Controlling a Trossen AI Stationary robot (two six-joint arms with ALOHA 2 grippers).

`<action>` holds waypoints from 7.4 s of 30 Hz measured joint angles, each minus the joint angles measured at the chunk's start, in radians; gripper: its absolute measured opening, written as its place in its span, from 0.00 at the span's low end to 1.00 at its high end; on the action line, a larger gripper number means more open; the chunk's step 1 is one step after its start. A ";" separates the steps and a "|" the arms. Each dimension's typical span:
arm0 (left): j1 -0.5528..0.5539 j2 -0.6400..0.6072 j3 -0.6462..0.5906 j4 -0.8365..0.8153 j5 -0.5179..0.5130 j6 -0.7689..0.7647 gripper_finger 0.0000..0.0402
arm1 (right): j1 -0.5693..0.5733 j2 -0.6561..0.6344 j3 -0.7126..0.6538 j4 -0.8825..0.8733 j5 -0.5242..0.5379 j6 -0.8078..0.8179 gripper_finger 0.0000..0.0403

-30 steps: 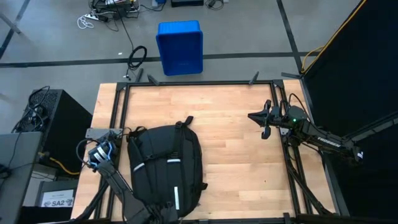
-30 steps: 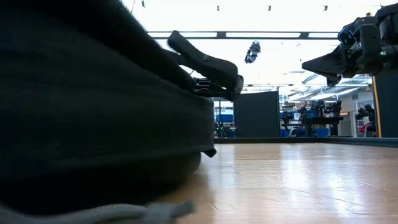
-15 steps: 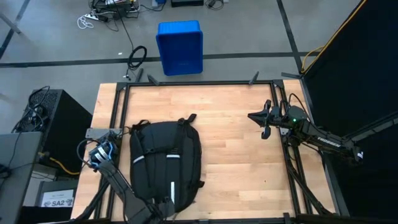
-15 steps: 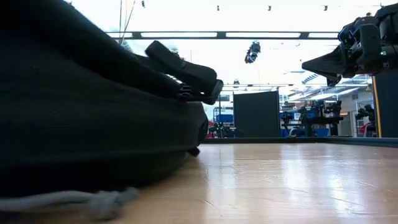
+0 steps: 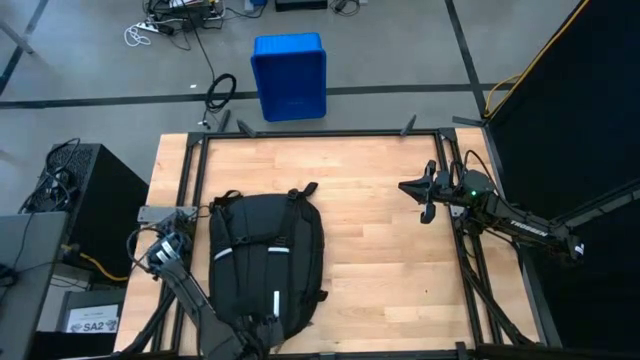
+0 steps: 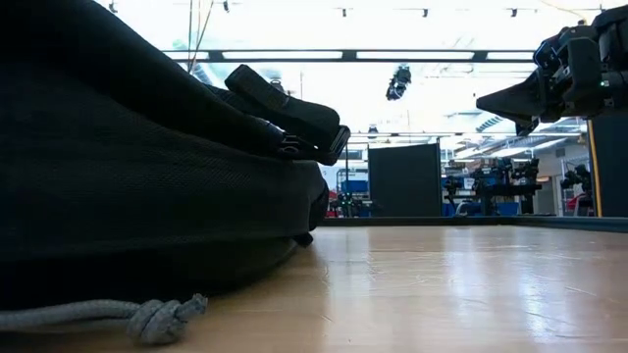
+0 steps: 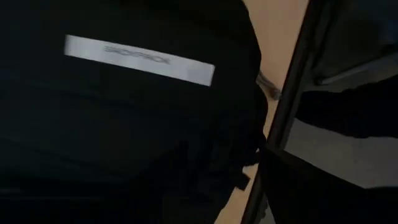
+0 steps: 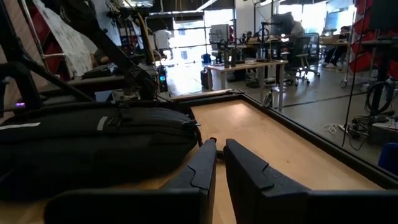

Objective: Unpack backpack
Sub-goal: Open the black backpack

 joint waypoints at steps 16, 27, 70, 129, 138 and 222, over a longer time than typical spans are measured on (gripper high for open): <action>-0.025 0.165 0.001 -0.067 0.027 0.032 0.40 | 0.000 0.000 0.000 0.004 0.000 0.000 0.02; 0.017 0.179 -0.079 -0.072 -0.280 0.079 0.21 | 0.000 0.000 0.000 0.005 0.000 0.000 0.03; 0.507 0.099 -0.196 0.578 -0.314 1.264 0.00 | 0.000 0.000 0.000 0.013 0.000 0.000 0.03; 0.584 -0.424 -1.165 1.747 -0.281 1.215 0.00 | 0.000 0.000 0.000 0.042 0.000 0.000 0.02; 0.573 -0.425 -1.164 1.747 -0.278 1.195 0.00 | 0.000 0.000 0.000 0.042 0.000 0.000 0.03; 0.567 -0.426 -1.163 1.949 -0.320 1.126 0.52 | 0.832 0.568 0.190 0.127 0.391 -0.210 0.14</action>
